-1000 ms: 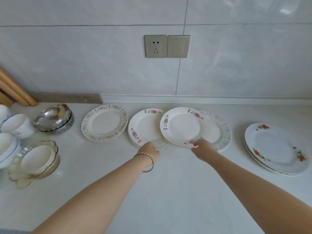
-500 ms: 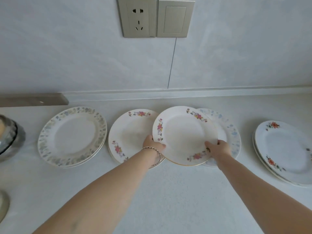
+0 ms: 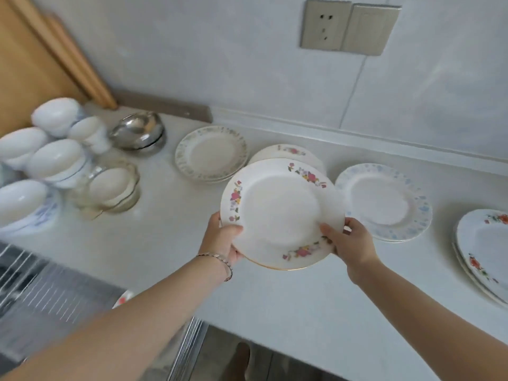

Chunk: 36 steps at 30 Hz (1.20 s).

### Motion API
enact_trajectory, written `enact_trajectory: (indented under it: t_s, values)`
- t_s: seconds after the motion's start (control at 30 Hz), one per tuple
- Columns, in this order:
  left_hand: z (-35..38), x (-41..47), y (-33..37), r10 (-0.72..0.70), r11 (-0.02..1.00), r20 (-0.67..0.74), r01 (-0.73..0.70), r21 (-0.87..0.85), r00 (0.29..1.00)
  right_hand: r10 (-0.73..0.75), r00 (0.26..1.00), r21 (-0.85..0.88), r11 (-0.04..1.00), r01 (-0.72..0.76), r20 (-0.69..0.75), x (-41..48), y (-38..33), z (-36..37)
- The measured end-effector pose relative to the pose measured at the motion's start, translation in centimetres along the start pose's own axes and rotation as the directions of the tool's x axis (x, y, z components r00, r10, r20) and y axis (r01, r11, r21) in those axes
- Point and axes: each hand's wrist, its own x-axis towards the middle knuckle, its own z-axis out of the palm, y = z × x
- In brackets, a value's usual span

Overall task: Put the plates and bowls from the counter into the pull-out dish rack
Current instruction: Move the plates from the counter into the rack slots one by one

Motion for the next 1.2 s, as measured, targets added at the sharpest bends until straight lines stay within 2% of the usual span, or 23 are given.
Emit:
enact_trajectory:
  t_s: [0.07,0.17,0.3,0.4,0.47,0.5,0.53,0.6,0.63,0.67,0.7,0.77,0.9,1.0,1.07,1.2]
  values:
    - [-3.4,-2.6,-0.8,-0.008,0.988,-0.121,-0.011,-0.152,0.993,0.032,0.994,0.007,0.999,-0.033,0.105,-2.8,1.2,2.2]
    - [-9.5,-4.6,-2.2,-0.112,0.965,-0.301,0.031,-0.26,0.947,0.04,0.97,-0.008,0.999,-0.04,0.24,-6.7,3.0,5.7]
    - [-17.8,-7.0,-3.5,-0.19,0.978,-0.503,0.117,-0.173,0.843,0.06,0.929,-0.131,0.991,-0.012,0.366,-10.7,5.4,10.3]
    - [-23.1,-8.7,-3.7,-0.246,0.966,-0.55,0.158,-0.202,0.798,0.073,0.897,-0.209,0.978,0.022,0.437,-13.2,6.9,14.3]
    - [-26.4,-9.4,-3.6,-0.237,0.972,-0.635,0.176,-0.158,0.736,0.088,0.868,-0.262,0.964,0.05,0.489,-14.7,8.1,17.1]
    - [-28.3,-9.4,-3.6,-0.22,0.975,-0.688,0.17,-0.141,0.691,0.104,0.851,-0.276,0.96,0.049,0.514,-15.5,8.7,18.5]
    - [-30.1,-9.2,-3.2,-0.232,0.972,-0.733,0.118,-0.204,0.639,0.122,0.832,-0.275,0.961,0.039,0.542,-16.2,9.5,20.0]
    - [-33.9,-9.0,-2.5,-0.22,0.969,-0.785,0.034,-0.246,0.579,0.159,0.784,-0.268,0.963,0.01,0.6,-17.8,11.1,23.1]
    - [-35.9,-8.9,-2.8,-0.179,0.982,-0.81,0.05,-0.182,0.558,0.183,0.764,-0.284,0.959,0.001,0.619,-18.6,11.8,24.8]
    - [-38.1,-8.6,-3.3,-0.099,0.991,-0.835,0.134,-0.031,0.541,0.209,0.746,-0.315,0.949,0.001,0.632,-19.1,12.6,26.5]
    - [-40.4,-8.3,-3.6,-0.052,0.972,-0.842,0.222,0.081,0.537,0.236,0.735,-0.348,0.937,0.0,0.635,-19.7,13.4,28.2]
    - [-44.3,-7.4,-3.5,-0.04,0.94,-0.842,0.305,0.15,0.537,0.287,0.742,-0.418,0.908,-0.01,0.606,-20.6,15.2,31.7]
    - [-50.9,-3.6,-2.2,-0.011,0.876,-0.772,0.378,0.299,0.635,0.392,0.781,-0.527,0.845,-0.096,0.486,-21.1,19.3,39.1]
    - [-55.3,1.2,-1.1,-0.05,0.775,-0.706,0.473,0.419,0.707,0.483,0.788,-0.543,0.807,-0.232,0.381,-19.9,22.4,44.3]
    - [-58.2,4.7,-1.3,-0.081,0.668,-0.649,0.524,0.528,0.756,0.532,0.782,-0.507,0.796,-0.332,0.323,-18.7,24.6,47.3]
    - [-62.7,10.5,-2.5,-0.124,0.526,-0.561,0.533,0.662,0.819,0.547,0.793,-0.484,0.788,-0.38,0.268,-16.4,29.0,52.3]
